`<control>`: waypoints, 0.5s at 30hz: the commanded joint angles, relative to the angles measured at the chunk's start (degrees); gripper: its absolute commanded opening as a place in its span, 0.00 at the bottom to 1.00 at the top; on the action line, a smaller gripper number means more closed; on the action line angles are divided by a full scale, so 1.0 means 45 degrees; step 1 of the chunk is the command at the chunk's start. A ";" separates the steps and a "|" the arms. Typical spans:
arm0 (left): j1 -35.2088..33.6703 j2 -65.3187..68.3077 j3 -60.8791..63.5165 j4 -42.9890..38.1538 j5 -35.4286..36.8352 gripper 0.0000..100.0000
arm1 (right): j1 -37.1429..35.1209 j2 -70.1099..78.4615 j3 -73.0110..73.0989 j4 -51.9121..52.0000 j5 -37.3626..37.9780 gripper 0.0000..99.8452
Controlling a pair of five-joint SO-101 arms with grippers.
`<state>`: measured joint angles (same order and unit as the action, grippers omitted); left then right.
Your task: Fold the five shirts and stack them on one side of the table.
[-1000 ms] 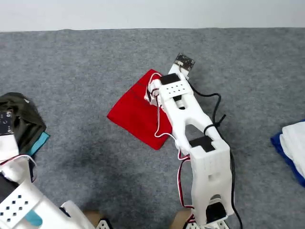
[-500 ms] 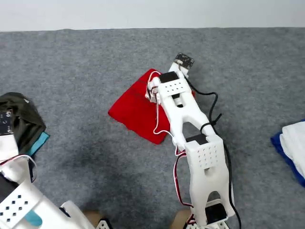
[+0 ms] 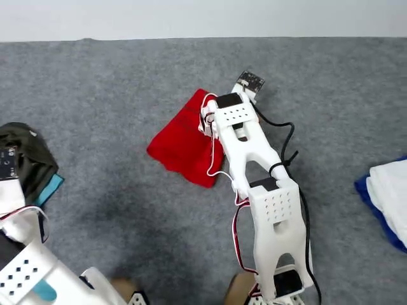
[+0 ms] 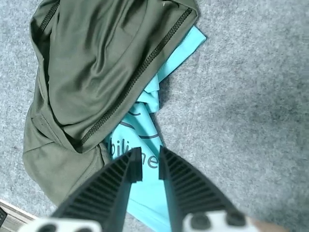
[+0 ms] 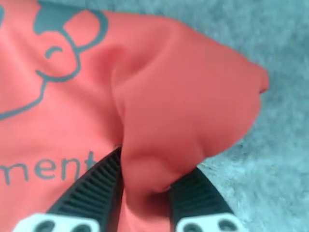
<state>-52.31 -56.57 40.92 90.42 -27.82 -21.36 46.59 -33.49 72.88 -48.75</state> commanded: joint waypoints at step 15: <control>0.0020 -0.0137 -0.0127 -0.0117 -0.0078 0.07 | 0.3194 -0.4991 -0.0645 0.2471 0.1328 0.01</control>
<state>-52.31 -56.57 40.92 90.42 -27.82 -10.99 31.03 -33.49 82.64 -44.88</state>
